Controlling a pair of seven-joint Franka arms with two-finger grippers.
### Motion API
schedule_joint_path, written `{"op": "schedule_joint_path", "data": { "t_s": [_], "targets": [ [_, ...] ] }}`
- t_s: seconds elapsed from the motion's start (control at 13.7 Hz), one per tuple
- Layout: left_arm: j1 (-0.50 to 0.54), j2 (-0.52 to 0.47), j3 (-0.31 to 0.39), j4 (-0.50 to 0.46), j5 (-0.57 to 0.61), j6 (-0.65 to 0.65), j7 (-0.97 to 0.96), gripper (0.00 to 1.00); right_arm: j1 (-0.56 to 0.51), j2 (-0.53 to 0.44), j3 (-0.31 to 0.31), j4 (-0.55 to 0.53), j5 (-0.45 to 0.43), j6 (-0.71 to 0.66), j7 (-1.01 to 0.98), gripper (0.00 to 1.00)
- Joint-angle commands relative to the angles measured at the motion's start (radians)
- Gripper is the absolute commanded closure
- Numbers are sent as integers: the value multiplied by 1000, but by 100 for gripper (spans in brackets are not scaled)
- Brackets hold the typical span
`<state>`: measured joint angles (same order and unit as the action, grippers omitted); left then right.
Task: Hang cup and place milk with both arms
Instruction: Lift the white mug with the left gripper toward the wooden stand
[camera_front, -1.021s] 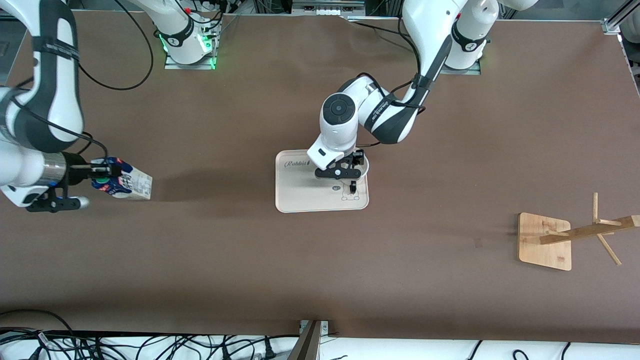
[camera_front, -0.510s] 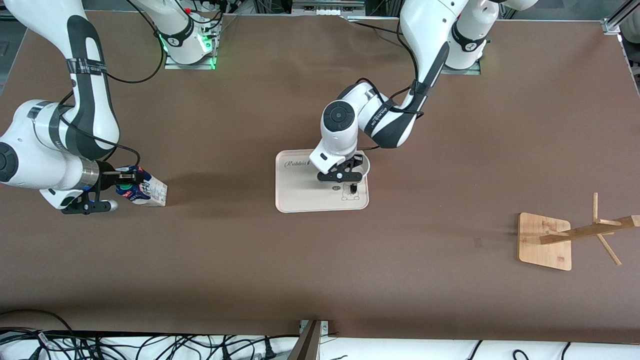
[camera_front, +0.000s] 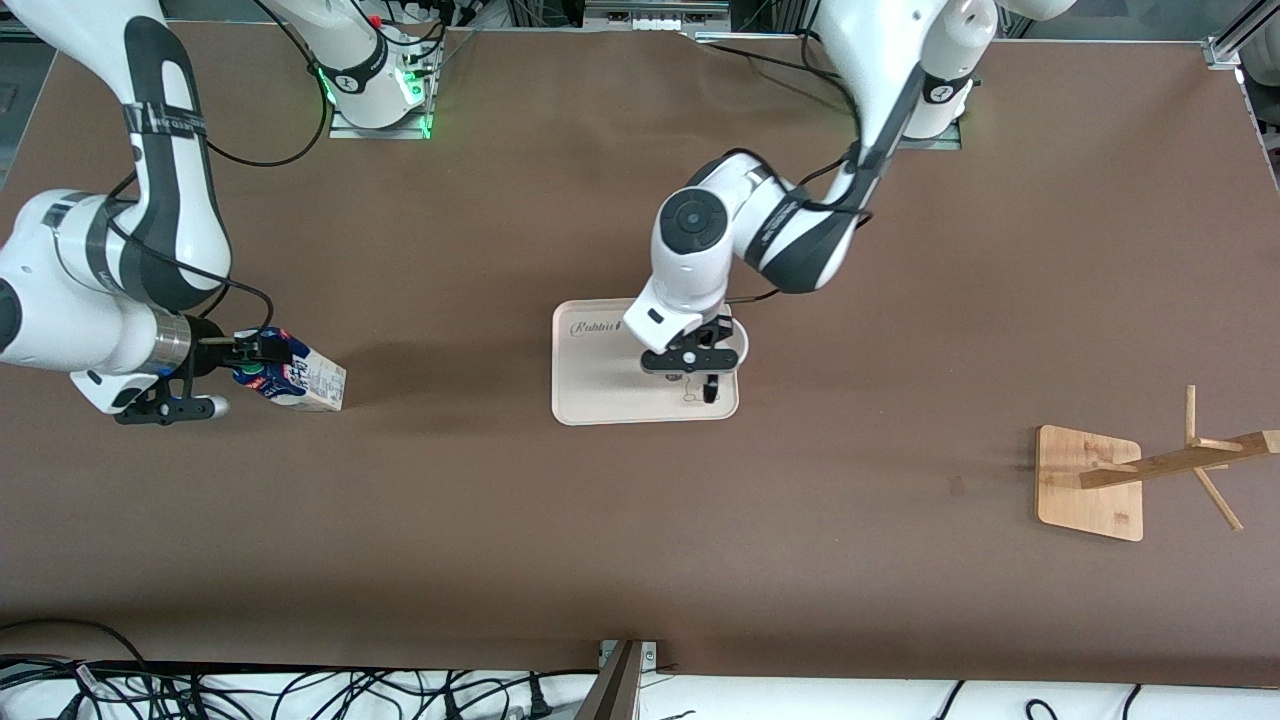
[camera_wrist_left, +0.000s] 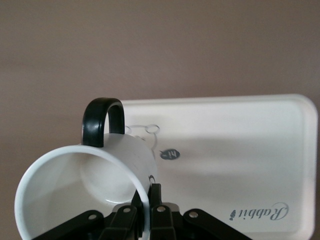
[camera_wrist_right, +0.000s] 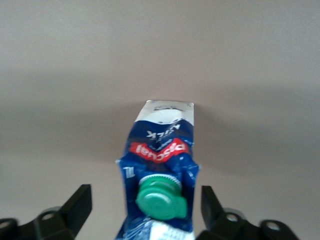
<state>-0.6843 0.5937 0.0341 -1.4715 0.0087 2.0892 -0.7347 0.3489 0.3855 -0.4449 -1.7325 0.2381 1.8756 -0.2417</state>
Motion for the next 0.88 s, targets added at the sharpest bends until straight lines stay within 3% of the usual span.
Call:
{"op": "schedule_joint_path", "data": {
  "t_s": [0.0, 0.22, 0.44, 0.58, 0.8],
  "targets": [
    [107, -83, -3, 115, 30, -180, 4, 100, 1, -66, -17, 54, 6, -126, -16, 0],
    [247, -103, -2, 233, 27, -366, 194, 100, 1, -94, -51, 222, 6, -335, -11, 0],
    [388, -156, -11, 235, 16, -408, 290, 100, -10, -92, -70, 410, -25, -521, -11, 0],
    [420, -176, -3, 237, 17, -448, 366, 100, -1, -88, -63, 488, -101, -543, -14, 0],
    [538, -190, -13, 240, 13, -500, 512, 100, 14, -68, -58, 504, -129, -530, -8, 0]
  ]
}}
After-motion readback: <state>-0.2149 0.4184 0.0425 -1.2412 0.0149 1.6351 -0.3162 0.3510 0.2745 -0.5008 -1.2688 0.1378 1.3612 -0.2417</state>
